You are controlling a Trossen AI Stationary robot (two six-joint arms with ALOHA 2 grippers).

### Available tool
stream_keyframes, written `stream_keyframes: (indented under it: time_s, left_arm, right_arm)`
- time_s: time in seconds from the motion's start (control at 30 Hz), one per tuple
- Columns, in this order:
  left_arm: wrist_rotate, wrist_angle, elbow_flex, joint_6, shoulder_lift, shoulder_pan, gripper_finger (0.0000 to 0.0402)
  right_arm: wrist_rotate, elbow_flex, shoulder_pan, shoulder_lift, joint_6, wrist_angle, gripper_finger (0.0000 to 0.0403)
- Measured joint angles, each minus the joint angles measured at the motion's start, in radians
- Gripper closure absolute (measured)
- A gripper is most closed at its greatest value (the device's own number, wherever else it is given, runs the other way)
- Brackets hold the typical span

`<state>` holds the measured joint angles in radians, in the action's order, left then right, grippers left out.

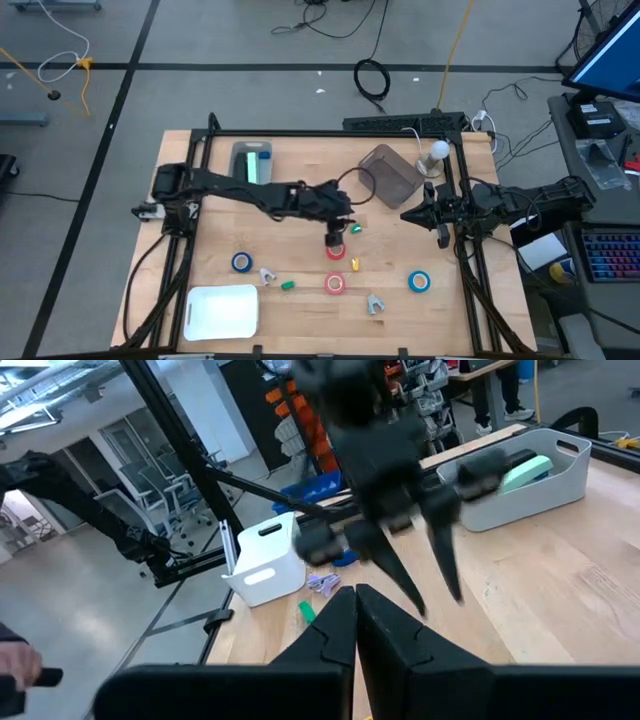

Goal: Pick and place Stapler, Stapler remover, tape
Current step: Put the top green stapler into the gray bin

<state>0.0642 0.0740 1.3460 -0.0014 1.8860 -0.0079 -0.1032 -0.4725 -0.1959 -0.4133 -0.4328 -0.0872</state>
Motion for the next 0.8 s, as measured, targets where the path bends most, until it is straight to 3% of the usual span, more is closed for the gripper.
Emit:
stream_keyframes:
  time_s: [0.33, 0.8]
  left_arm:
    - [0.015, -0.016, 0.0, -0.169, 0.117, 0.017, 0.0269]
    - [0.013, -0.132, 0.0, -0.214, 0.187, 0.019, 0.0171]
  right_arm:
    - [0.002, 0.0, 0.0, 0.0, 0.0, -0.002, 0.0399]
    - [0.001, 0.0, 0.0, 0.0, 0.0, -0.009, 0.0399]
